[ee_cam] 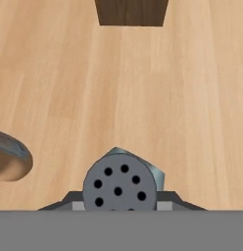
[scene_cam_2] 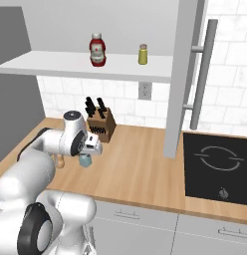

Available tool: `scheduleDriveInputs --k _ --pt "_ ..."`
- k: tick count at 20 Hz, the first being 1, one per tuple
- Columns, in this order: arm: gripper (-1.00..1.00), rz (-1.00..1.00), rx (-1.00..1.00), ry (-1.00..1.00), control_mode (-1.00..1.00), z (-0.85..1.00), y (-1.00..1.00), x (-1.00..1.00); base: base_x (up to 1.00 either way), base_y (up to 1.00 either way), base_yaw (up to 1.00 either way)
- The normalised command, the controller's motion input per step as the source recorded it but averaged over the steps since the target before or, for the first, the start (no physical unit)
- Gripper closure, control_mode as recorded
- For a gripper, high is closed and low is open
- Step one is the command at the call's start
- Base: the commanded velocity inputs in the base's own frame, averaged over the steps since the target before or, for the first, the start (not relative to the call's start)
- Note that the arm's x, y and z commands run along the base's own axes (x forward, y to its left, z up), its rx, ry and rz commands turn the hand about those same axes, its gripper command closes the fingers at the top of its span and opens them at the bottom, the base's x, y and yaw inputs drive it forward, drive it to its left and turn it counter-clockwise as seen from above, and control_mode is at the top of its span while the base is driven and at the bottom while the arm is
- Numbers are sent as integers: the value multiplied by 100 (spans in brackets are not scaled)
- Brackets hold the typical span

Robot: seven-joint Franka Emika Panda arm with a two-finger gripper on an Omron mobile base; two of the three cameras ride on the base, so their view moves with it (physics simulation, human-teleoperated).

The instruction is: Put the shaker and condiment bottle from the counter next to their counterparts in the cabinet.

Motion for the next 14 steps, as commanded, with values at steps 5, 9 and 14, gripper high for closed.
scheduleDriveInputs --k 5,9,14 --pt "100 0 2 0 -100 31 -2 0 0 0 0" --pt "100 -4 0 0 -100 32 0 0 0 0 0" --pt "100 -3 0 0 -100 47 0 0 0 0 0"
